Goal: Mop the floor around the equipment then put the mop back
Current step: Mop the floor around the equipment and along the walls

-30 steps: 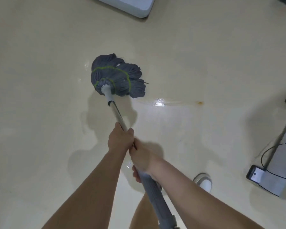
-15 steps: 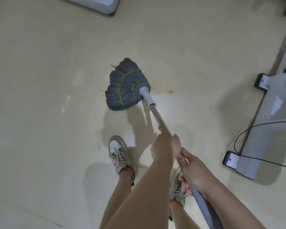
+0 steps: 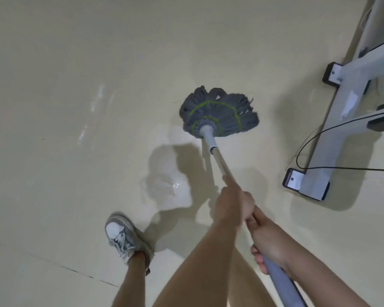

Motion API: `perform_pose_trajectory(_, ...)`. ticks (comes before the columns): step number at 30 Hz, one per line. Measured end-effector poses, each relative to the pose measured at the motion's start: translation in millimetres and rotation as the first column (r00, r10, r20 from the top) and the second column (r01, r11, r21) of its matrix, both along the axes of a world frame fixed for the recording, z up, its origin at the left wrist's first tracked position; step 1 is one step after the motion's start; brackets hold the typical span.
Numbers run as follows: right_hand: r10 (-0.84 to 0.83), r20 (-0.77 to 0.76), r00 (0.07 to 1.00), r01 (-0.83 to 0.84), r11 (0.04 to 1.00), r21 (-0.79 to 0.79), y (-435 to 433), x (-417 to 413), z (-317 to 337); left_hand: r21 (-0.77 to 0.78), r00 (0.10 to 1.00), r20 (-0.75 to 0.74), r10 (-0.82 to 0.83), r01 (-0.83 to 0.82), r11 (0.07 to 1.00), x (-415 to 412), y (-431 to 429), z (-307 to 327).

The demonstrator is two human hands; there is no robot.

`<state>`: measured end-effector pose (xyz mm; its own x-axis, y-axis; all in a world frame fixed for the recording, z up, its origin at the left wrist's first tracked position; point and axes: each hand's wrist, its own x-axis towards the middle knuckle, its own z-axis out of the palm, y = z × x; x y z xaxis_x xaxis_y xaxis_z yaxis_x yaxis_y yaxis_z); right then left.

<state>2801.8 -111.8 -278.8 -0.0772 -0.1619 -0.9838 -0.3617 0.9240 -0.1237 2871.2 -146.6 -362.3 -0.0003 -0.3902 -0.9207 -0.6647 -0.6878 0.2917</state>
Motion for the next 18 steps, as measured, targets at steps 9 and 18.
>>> perform_pose_trajectory(9, 0.291, 0.148, 0.945, -0.304, 0.949, 0.078, -13, 171, -22, -0.046, 0.960, 0.117, 0.253, -0.249, 0.967, 192, 14, -20)
perform_pose_trajectory(18, 0.815, 0.066, 0.576, -0.811, 0.579, -0.085, -54, 280, -43, -0.160, 0.820, 0.050, 0.570, -0.557, 0.815, 305, 2, -38)
